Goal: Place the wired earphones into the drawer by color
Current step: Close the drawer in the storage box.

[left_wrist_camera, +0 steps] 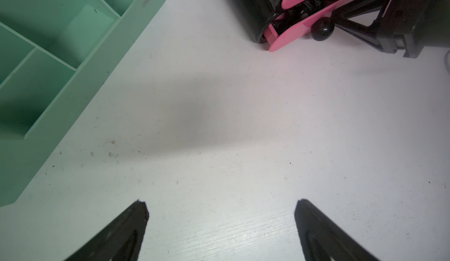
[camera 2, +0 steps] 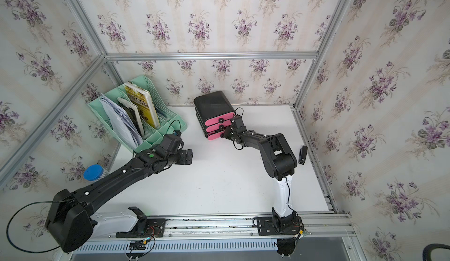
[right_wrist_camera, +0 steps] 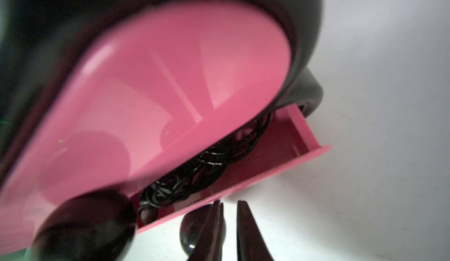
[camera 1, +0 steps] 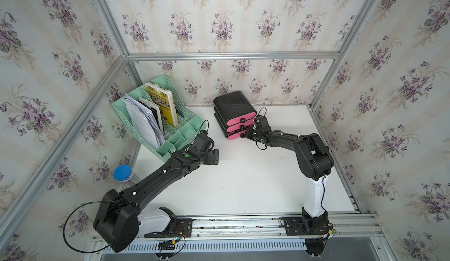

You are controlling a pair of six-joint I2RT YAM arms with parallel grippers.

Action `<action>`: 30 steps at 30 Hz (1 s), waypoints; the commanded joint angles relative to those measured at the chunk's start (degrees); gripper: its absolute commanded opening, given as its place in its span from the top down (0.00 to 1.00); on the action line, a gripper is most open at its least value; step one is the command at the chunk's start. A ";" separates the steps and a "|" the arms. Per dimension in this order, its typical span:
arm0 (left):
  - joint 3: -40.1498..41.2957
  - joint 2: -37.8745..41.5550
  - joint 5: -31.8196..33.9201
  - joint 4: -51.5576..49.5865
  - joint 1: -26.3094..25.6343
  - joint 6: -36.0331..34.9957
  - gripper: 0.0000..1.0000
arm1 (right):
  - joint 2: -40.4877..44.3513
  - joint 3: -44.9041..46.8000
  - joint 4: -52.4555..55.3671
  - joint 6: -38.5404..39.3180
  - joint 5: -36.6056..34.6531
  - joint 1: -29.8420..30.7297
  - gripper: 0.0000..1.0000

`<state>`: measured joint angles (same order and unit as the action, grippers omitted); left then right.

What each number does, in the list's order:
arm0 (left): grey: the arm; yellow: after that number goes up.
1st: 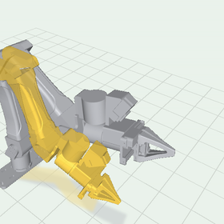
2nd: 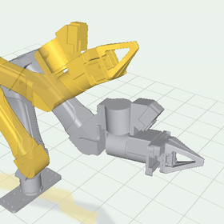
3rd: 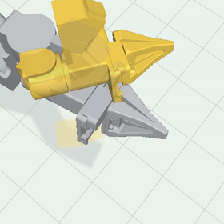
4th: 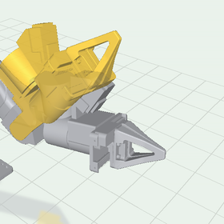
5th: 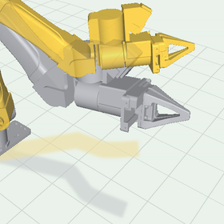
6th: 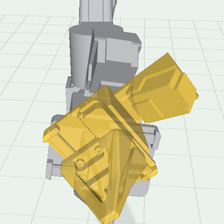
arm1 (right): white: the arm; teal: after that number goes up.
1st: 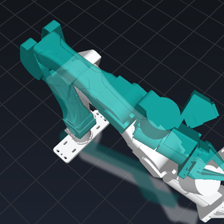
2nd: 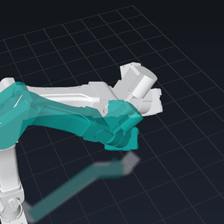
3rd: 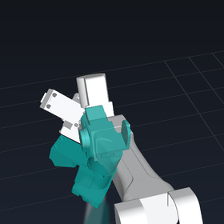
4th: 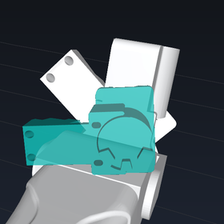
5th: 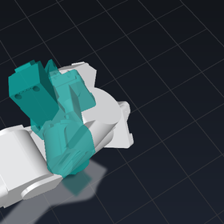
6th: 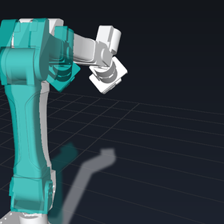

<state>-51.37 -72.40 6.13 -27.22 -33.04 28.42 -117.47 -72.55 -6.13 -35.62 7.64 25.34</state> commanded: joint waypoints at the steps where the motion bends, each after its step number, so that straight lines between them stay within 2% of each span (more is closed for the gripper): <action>1: 0.13 0.15 -0.12 0.50 0.08 -0.39 0.01 | -0.40 -0.37 -1.49 -0.49 1.03 -0.01 0.83; 30: 0.88 1.24 -0.32 0.33 0.23 0.05 0.01 | -1.12 3.28 -15.02 -9.07 1.60 -0.02 0.83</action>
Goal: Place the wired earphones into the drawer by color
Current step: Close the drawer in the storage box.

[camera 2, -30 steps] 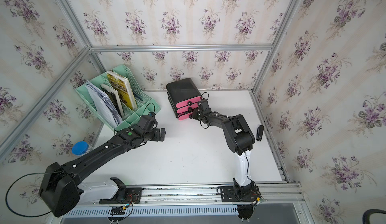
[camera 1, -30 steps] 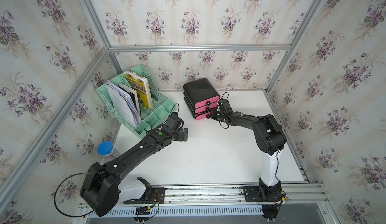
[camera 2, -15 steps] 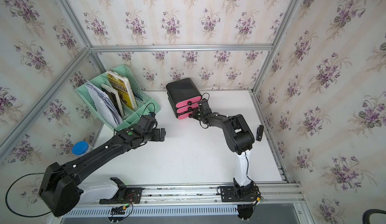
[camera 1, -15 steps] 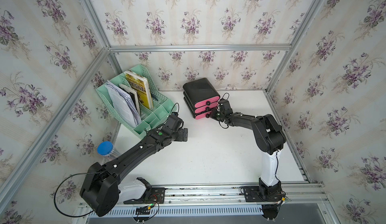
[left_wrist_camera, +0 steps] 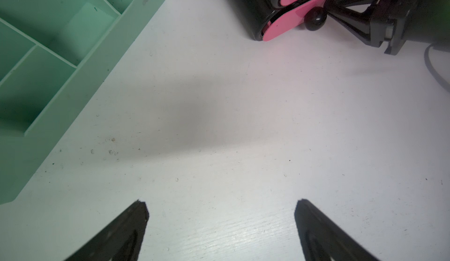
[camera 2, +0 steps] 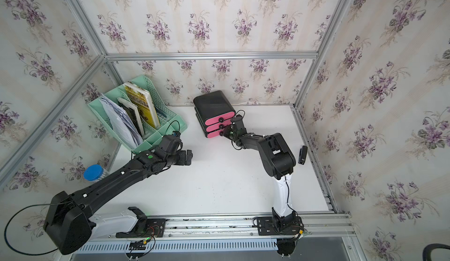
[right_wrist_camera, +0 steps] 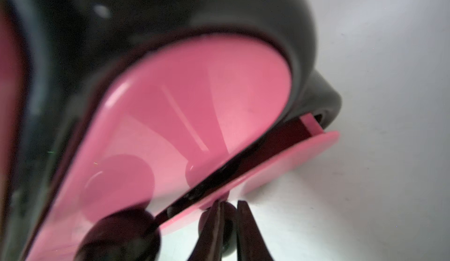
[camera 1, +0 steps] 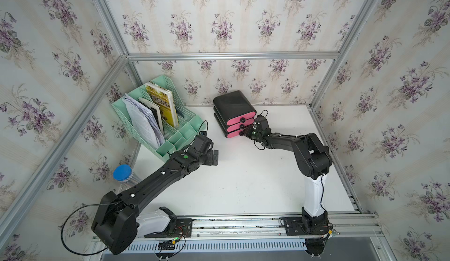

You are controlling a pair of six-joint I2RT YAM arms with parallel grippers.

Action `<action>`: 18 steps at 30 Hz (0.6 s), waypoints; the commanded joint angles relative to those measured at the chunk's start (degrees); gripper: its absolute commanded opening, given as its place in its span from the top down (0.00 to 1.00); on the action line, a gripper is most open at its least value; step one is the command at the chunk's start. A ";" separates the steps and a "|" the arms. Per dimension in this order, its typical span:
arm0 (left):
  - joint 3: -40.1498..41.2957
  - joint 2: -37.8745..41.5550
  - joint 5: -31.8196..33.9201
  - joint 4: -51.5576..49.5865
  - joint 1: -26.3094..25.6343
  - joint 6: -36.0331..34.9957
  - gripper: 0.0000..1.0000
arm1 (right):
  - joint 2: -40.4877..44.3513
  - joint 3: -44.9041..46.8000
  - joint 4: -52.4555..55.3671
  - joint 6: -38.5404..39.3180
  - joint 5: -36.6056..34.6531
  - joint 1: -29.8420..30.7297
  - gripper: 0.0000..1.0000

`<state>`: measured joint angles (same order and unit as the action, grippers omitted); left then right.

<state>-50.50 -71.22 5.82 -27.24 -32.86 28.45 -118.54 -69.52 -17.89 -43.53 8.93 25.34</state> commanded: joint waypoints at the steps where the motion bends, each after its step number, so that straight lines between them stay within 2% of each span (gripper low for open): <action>1: 0.05 0.19 -0.02 0.31 0.04 0.03 0.01 | -0.02 0.35 -3.38 -1.30 0.27 0.04 0.83; 9: -0.34 1.03 0.33 -0.21 0.11 -0.04 0.01 | 2.41 2.71 -3.73 -1.22 0.29 0.02 0.83; 18: -2.02 4.35 2.71 -1.85 0.12 -1.13 0.01 | 16.46 13.16 -0.41 3.25 -2.00 -0.86 0.81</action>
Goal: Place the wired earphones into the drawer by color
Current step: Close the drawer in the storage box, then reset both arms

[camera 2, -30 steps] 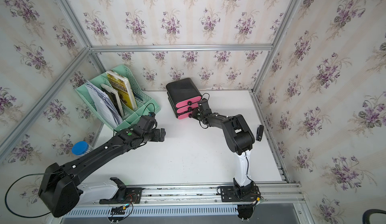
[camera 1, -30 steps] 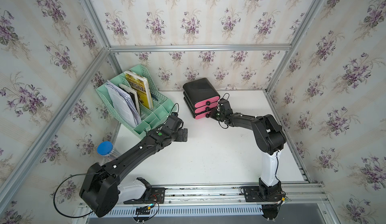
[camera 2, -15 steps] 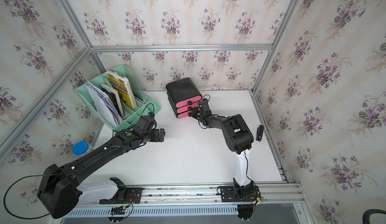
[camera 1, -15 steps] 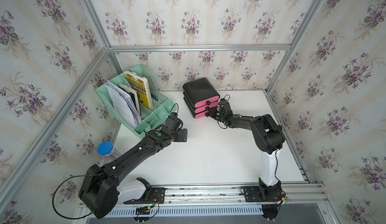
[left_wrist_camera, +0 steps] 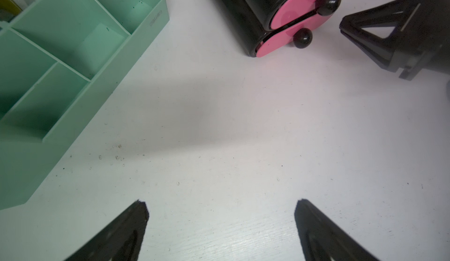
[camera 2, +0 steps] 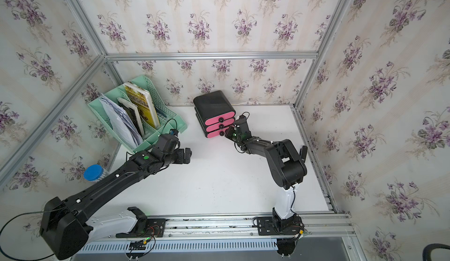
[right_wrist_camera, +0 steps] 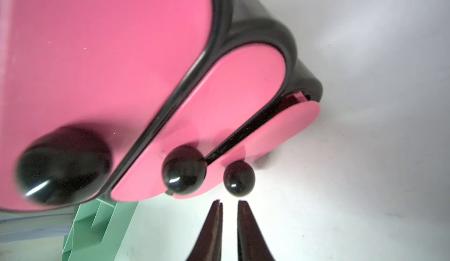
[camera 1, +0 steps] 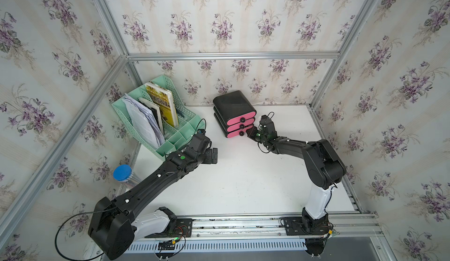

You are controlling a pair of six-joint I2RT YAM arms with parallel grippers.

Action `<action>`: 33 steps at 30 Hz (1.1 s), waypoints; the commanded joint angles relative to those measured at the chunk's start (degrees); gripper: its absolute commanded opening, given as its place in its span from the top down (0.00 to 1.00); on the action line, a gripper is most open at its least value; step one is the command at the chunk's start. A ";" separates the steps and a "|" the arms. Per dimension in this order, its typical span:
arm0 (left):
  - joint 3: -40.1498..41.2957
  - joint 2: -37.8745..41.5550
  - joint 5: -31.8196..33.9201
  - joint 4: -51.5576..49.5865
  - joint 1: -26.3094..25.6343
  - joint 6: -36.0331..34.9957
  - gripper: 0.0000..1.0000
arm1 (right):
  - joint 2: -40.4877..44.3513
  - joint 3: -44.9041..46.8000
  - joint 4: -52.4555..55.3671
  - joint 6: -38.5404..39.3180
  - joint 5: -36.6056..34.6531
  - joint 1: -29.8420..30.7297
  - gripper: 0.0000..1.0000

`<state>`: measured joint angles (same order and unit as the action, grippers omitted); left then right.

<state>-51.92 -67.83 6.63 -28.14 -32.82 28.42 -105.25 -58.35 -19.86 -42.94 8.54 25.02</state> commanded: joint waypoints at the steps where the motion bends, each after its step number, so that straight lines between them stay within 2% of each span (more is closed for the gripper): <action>1: -0.70 1.66 2.43 -0.87 0.05 -1.46 0.01 | 5.48 3.52 2.26 3.34 -1.94 -0.89 0.81; 7: -0.47 6.97 8.61 -0.04 0.12 -4.08 0.01 | 20.15 10.42 6.87 11.42 -6.90 -1.92 0.76; 11: 2.17 12.01 16.50 2.93 0.12 -7.07 0.01 | 29.30 14.35 9.23 17.72 -12.02 -1.90 0.65; 13: 4.51 14.35 19.26 6.28 0.12 -10.82 0.01 | 32.68 15.55 10.66 20.18 -14.56 -1.96 0.57; 18: 10.56 18.68 26.03 15.85 0.29 -21.94 0.01 | 39.56 19.61 10.79 26.65 -21.35 -1.90 0.37; 19: 12.00 19.37 26.87 17.87 0.45 -24.31 0.01 | 40.90 20.64 10.45 27.91 -23.13 -1.95 0.30; 21: 14.35 20.06 28.61 21.67 1.43 -27.54 0.01 | 43.10 22.58 9.19 30.42 -27.07 -1.99 0.00; 22: 15.21 20.11 28.87 22.94 2.20 -28.42 0.01 | 43.92 23.55 8.30 31.50 -28.51 -1.92 0.00; 27: 19.66 19.21 21.80 29.68 11.02 -30.61 0.01 | 45.82 28.04 2.01 36.24 -34.34 -2.12 0.00; 30: 22.91 18.35 12.78 33.89 18.80 -30.35 0.01 | 46.01 30.77 -2.53 37.14 -34.19 -2.09 0.00; 33: 25.48 16.19 7.05 37.75 24.89 -30.06 0.01 | 45.88 32.51 -5.75 36.05 -33.26 -2.47 0.00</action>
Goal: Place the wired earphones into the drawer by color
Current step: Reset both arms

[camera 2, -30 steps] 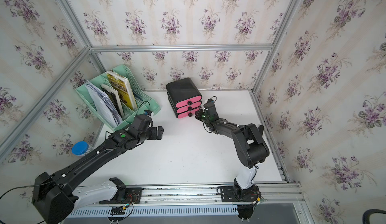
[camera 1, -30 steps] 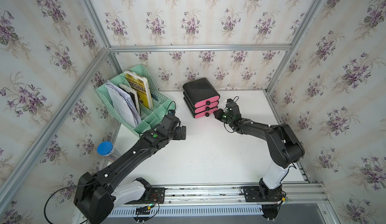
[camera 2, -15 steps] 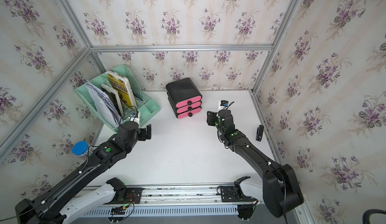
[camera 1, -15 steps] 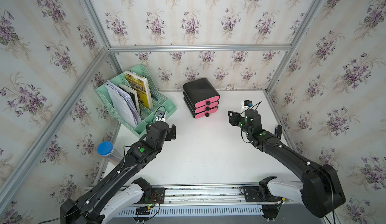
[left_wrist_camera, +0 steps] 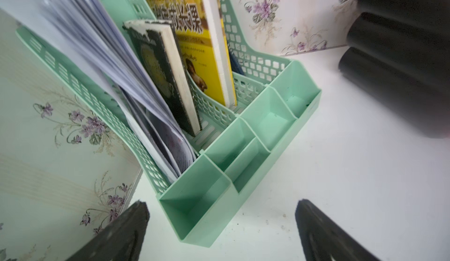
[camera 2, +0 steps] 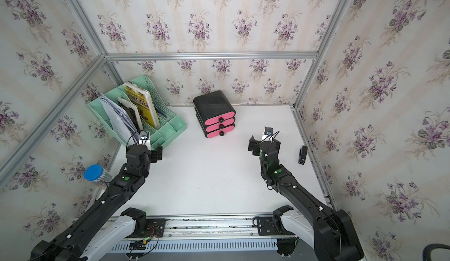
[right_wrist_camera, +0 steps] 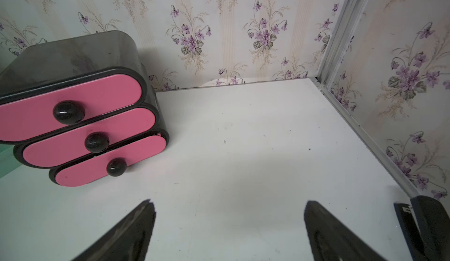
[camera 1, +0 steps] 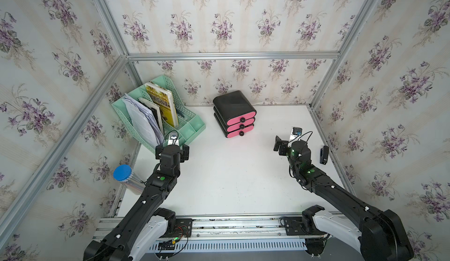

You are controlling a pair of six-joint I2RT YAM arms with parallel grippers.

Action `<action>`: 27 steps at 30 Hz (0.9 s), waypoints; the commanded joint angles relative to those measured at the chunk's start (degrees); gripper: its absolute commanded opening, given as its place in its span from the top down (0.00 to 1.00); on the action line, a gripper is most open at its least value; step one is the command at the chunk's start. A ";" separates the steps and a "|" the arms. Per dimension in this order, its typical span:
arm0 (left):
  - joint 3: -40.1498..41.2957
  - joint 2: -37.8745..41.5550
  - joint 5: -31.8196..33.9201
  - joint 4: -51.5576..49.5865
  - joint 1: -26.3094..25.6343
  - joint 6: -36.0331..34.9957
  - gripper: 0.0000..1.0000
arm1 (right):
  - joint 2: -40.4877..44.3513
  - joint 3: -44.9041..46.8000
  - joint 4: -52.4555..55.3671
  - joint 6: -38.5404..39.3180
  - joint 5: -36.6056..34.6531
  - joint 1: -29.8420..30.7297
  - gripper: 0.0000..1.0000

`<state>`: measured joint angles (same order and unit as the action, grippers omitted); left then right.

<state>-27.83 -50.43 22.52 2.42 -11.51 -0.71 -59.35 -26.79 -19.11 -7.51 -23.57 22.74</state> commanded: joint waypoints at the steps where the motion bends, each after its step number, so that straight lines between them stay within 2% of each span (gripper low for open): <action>1: 1.84 -2.12 -10.17 8.21 5.11 -0.40 0.01 | -0.36 1.16 -7.22 0.33 -0.95 -0.50 0.00; 6: 4.36 -10.74 -17.59 19.75 11.11 0.93 0.01 | -2.66 1.36 -8.73 -0.78 -0.78 -3.76 0.00; 12: 5.58 -23.38 -23.92 34.81 11.97 -0.78 0.01 | -2.11 5.38 -14.64 -3.72 3.62 -9.73 0.00; 16: 5.50 -30.06 -27.75 39.63 11.95 -2.51 0.01 | -2.21 8.54 -21.00 -4.17 6.92 -12.74 0.00; 20: 2.08 -35.94 -26.26 38.43 11.83 -2.36 0.01 | -4.01 9.95 -25.63 -0.22 7.34 -13.20 0.00; 21: 1.89 -35.04 -26.59 36.14 11.93 -2.06 0.01 | -4.72 10.00 -26.16 1.01 7.35 -13.27 0.00; 27: 2.08 -35.34 -26.49 37.33 11.90 -2.23 0.01 | -11.08 10.19 -31.65 6.82 6.43 -14.35 0.00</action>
<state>-25.61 -85.69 -2.35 39.57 0.45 -2.98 -67.90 -16.64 -45.01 -5.02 -17.08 8.88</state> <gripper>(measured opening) 0.988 0.998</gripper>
